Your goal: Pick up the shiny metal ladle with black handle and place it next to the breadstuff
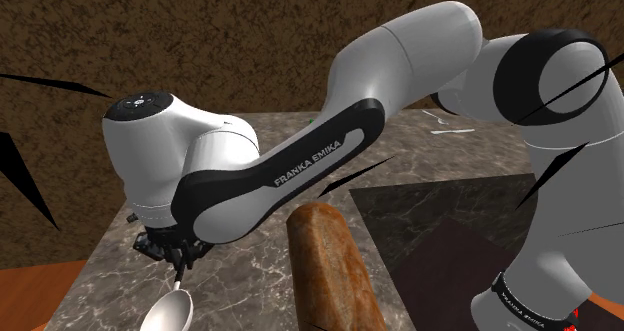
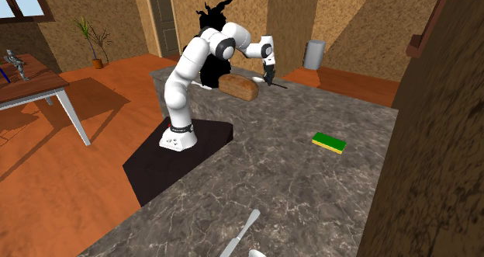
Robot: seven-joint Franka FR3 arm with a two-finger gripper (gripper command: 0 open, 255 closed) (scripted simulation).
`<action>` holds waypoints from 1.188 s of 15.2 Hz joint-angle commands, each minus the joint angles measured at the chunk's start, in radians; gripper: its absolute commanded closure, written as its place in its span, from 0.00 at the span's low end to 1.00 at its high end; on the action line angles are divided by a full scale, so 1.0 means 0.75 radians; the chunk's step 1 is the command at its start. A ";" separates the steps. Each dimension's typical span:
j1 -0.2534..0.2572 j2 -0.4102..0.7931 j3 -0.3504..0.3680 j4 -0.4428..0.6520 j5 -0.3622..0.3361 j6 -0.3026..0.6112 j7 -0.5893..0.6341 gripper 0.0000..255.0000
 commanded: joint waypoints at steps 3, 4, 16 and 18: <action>0.000 0.001 0.000 0.000 -0.001 0.001 0.000 1.00; 0.000 0.001 0.000 0.000 -0.001 0.001 0.000 1.00; -0.013 -0.085 0.035 0.035 0.051 -0.111 -0.029 0.00; -0.013 -0.085 0.035 0.035 0.051 -0.112 -0.029 0.00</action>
